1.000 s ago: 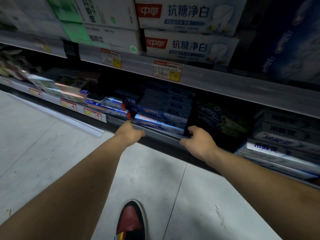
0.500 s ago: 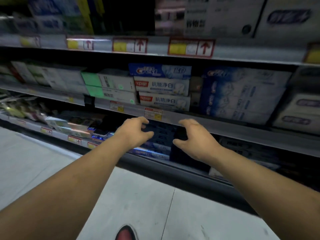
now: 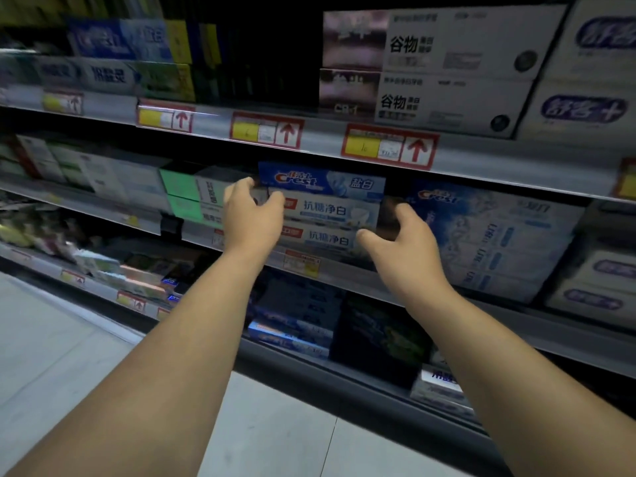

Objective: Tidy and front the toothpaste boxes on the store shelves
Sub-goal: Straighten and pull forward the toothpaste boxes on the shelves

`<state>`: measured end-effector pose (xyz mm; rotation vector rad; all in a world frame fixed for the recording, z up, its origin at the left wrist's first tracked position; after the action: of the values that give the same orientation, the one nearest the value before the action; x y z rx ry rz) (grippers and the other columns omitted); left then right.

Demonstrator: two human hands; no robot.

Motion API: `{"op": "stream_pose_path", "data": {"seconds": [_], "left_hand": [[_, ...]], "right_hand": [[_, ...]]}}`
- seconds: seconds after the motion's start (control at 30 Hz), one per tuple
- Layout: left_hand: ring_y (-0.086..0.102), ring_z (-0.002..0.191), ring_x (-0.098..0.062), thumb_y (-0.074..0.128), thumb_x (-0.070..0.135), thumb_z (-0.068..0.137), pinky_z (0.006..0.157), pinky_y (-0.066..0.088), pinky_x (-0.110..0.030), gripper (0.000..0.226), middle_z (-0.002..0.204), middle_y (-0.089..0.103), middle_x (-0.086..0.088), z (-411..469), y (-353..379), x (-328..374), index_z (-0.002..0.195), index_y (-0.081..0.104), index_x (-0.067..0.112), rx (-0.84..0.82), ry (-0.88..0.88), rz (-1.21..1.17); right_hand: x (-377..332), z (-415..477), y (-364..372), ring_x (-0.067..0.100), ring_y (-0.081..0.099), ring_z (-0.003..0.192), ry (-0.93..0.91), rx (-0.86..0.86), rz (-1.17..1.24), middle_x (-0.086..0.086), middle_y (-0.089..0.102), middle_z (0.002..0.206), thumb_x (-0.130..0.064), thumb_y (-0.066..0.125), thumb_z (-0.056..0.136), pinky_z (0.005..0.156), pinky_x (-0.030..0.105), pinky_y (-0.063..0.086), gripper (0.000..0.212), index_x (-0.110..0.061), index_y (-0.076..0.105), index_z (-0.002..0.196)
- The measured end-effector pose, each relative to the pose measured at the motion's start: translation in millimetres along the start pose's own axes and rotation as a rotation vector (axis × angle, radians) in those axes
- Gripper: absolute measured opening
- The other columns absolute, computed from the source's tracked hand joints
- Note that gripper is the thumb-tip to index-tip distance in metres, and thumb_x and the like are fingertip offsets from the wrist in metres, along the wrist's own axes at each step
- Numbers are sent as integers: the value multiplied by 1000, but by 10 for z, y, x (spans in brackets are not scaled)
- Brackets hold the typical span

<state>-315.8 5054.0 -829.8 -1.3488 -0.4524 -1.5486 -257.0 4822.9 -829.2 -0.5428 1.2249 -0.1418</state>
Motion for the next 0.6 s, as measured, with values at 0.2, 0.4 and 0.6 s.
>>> {"op": "stream_pose_path", "data": {"seconds": [0.2,0.4,0.6], "left_hand": [[61,112,-14,68,36,83,78,52,-19,58,130,61,4,183,97,-207,136,54,17,-235,-73,-163],[65,85,-3,68,16,89,67,49,-13,14,97,72,8,245,-75,-99,102,67,20,-168,-25,-360],[71,98,-16,65,17,94,87,58,-29,17,108,75,-7,283,-474,-31,110,70,21,-102,5,-535]], "right_hand": [[83,162,120,4,58,88,56,-8,81,-10,61,104,-25,70,92,63,21,44,25,-27,51,109],[74,180,88,8,57,81,112,103,238,-9,58,94,-23,70,90,59,24,41,27,-21,54,113],[-34,-12,95,8,65,100,-7,70,281,-10,65,115,-15,68,88,82,32,56,40,-29,55,124]]}}
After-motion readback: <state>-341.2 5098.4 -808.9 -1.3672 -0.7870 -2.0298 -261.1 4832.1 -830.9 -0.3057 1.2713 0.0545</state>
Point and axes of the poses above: each hand's wrist, its own z-axis towards the middle knuckle, its own y-axis out of the palm, x = y × z, the point moved 6 cm from there along z, towards the middle knuckle
